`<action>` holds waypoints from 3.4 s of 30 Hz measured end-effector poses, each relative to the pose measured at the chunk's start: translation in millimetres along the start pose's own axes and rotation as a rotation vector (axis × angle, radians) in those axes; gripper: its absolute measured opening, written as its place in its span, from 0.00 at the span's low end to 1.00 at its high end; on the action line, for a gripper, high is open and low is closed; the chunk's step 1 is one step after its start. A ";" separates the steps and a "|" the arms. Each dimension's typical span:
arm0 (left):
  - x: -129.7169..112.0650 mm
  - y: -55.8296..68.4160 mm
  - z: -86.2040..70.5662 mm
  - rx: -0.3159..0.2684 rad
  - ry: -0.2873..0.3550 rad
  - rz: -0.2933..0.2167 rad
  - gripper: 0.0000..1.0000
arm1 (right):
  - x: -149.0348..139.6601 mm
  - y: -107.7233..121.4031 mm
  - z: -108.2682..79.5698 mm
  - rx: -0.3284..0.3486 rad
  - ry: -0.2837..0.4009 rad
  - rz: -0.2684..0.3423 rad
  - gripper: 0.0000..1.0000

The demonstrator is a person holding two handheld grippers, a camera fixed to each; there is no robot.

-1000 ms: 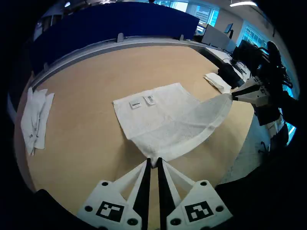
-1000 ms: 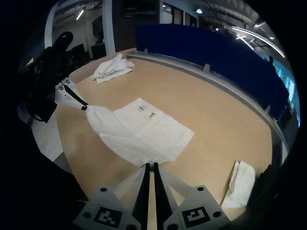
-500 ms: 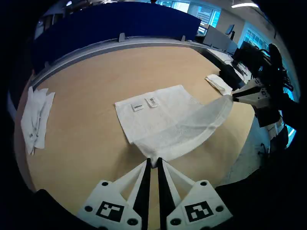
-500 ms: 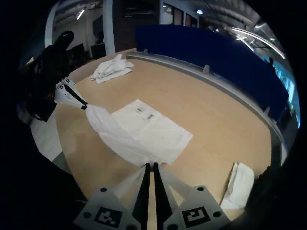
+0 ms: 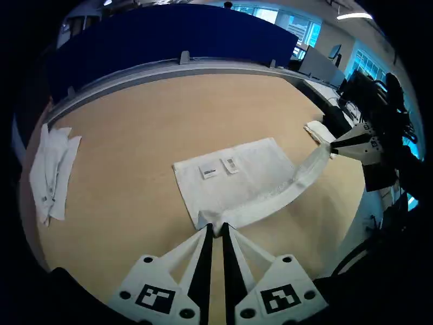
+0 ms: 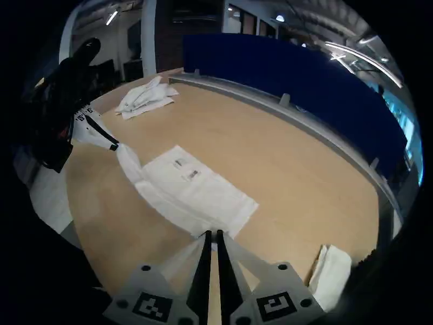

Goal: Fold towel

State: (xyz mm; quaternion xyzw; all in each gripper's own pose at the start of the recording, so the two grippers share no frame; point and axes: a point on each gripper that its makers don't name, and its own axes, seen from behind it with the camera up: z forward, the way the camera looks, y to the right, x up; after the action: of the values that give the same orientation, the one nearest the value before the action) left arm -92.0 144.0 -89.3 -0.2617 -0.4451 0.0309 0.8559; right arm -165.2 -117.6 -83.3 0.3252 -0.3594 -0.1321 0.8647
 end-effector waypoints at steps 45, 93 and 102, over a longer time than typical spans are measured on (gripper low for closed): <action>17.6 -60.7 115.0 0.042 -0.048 -0.026 0.16 | -19.8 51.4 104.7 -0.067 -0.087 0.124 0.10; -13.2 -62.7 75.8 0.111 -0.021 -0.058 0.88 | -42.8 36.7 79.5 -0.115 -0.082 0.130 0.86; -30.0 -57.9 62.2 0.123 -0.019 -0.067 0.88 | -51.2 24.1 70.1 -0.097 -0.084 0.117 0.86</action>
State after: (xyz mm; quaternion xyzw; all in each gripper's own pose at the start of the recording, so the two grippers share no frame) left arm -168.8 111.8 -55.1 -0.1931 -0.4588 0.0322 0.8667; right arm -251.0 -108.5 -57.7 0.2554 -0.4069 -0.1122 0.8698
